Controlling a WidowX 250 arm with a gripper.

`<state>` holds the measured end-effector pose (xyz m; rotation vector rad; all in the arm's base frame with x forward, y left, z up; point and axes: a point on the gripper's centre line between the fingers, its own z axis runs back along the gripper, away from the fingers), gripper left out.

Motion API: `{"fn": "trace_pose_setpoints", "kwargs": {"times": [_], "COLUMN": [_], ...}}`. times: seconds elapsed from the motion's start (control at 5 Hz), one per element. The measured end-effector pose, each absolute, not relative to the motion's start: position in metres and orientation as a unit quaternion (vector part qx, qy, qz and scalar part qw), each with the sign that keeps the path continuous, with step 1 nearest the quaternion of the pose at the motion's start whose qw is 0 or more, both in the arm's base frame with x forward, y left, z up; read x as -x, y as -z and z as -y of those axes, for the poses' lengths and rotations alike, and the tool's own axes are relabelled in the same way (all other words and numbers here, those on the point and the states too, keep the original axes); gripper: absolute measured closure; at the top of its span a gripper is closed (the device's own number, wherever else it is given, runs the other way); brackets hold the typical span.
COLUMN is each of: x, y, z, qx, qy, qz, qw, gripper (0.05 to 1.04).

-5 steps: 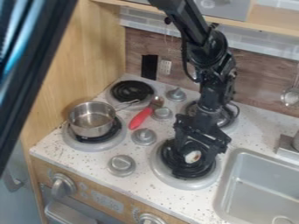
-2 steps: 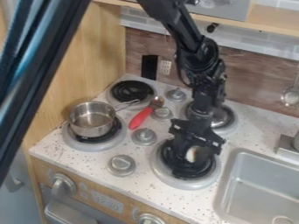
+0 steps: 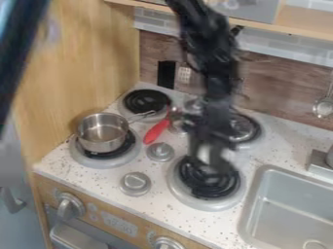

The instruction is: Put the sushi to the pot

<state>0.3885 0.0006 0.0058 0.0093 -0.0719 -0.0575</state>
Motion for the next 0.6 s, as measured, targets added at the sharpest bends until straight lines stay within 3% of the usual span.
{"fn": "trace_pose_setpoints", "kwargs": {"times": [0.2,0.6], "x": [-0.383,-0.370], "y": [-0.017,-0.011], "z": [-0.054,-0.148], "qx": [-0.019,-0.041], "qy": [-0.025,-0.098], "qz": [0.041,0.030], "qw": [0.999,0.994], "gripper": [0.595,0.595]}}
